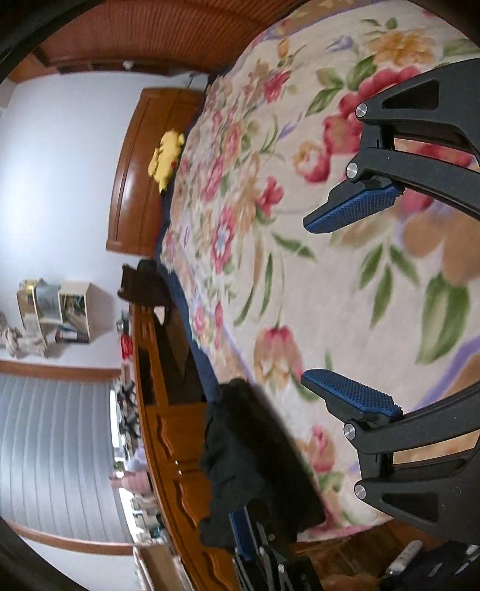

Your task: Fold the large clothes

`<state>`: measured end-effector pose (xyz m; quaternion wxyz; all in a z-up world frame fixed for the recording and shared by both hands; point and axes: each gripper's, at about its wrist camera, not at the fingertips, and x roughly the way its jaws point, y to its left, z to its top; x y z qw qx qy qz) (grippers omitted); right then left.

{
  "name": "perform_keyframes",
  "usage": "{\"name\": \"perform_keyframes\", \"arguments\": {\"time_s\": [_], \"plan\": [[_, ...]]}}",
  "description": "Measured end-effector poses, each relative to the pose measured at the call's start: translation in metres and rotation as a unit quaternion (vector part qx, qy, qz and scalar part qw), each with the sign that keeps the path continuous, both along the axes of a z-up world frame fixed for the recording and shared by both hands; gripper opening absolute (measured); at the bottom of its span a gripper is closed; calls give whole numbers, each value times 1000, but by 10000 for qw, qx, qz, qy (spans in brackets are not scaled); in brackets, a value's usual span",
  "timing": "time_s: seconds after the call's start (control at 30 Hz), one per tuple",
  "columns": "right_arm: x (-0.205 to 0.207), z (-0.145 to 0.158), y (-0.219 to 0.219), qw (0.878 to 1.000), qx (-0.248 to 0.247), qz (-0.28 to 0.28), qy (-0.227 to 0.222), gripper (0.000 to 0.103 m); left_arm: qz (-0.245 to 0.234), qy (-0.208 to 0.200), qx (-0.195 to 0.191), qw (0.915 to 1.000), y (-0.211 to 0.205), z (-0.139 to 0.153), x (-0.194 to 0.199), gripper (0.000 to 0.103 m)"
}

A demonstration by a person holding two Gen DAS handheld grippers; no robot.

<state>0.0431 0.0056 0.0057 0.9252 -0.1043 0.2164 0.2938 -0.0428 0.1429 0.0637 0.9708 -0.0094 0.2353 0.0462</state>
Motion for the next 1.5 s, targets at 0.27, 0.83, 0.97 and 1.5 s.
{"name": "perform_keyframes", "arguments": {"time_s": [0.27,0.83,0.97,1.5], "plan": [[4,-16,-56,9987,181,-468,17,78,-200,51,185,9996,-59,-21,35,37],[37,-41,-145,9882,190,-1518,-84,78,-507,139,-16,9986,-136,-47,99,37],[39,-44,-160,9850,168,-1708,-160,78,-590,4,121,9982,-148,-47,98,37],[12,-42,-172,9775,487,-1944,-652,78,-685,-496,102,9964,-155,-29,70,38]]}}
